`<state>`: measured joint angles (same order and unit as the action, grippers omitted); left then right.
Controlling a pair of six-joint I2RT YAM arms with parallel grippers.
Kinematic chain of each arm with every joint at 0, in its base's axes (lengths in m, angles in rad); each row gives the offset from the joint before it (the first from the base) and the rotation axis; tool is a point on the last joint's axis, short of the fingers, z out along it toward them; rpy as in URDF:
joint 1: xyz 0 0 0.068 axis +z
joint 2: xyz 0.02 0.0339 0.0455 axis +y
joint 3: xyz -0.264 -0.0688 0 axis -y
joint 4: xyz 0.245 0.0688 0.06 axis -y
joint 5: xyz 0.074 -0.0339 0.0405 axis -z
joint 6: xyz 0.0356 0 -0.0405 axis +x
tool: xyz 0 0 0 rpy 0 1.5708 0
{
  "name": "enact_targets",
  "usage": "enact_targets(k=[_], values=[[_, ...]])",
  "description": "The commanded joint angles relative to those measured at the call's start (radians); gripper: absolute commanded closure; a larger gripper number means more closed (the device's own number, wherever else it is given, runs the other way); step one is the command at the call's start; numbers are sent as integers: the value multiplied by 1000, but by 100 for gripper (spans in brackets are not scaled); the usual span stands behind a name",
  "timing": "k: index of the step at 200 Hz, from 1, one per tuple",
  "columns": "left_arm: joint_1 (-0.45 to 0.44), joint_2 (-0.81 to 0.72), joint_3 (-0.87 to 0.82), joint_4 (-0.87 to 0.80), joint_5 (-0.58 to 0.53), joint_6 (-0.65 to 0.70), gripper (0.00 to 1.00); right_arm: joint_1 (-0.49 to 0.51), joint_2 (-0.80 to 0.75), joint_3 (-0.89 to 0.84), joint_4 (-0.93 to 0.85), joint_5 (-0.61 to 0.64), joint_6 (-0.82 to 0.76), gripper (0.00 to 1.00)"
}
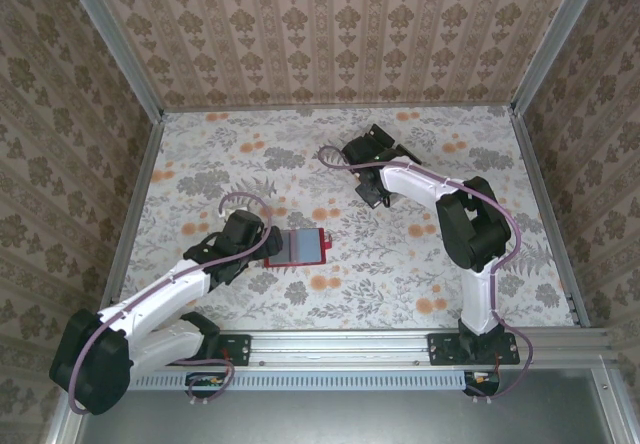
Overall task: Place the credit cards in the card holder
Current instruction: Pick up the credit card from the storage box, then move the card holder to the center of the table.
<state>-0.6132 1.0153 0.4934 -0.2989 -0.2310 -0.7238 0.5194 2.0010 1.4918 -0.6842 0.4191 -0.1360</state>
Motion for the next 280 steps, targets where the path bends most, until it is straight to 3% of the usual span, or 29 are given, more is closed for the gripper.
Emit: enact_targets(k=[1,85,142,168,199,230,280], values=[[6,3,16,7,10,24,0,13,-50,33,-52,2,-19,100],[6,13,31,-5,-8,32,0,69,-184,71,-57,31,27,100],[23,26,33,-43,-47,39,0,194,-341,24,-21,-210,301,100],[42,28,30,-60,-68,38,0,236,-398,-111,137,-379,546,100],[54,28,28,-78,-104,38,0,253,-425,-359,505,-565,857,100],[61,28,27,-83,-111,46,0,310,-388,-474,689,-551,995,100],[64,23,16,-76,-87,50,0,360,-299,-515,821,-559,1099,100]])
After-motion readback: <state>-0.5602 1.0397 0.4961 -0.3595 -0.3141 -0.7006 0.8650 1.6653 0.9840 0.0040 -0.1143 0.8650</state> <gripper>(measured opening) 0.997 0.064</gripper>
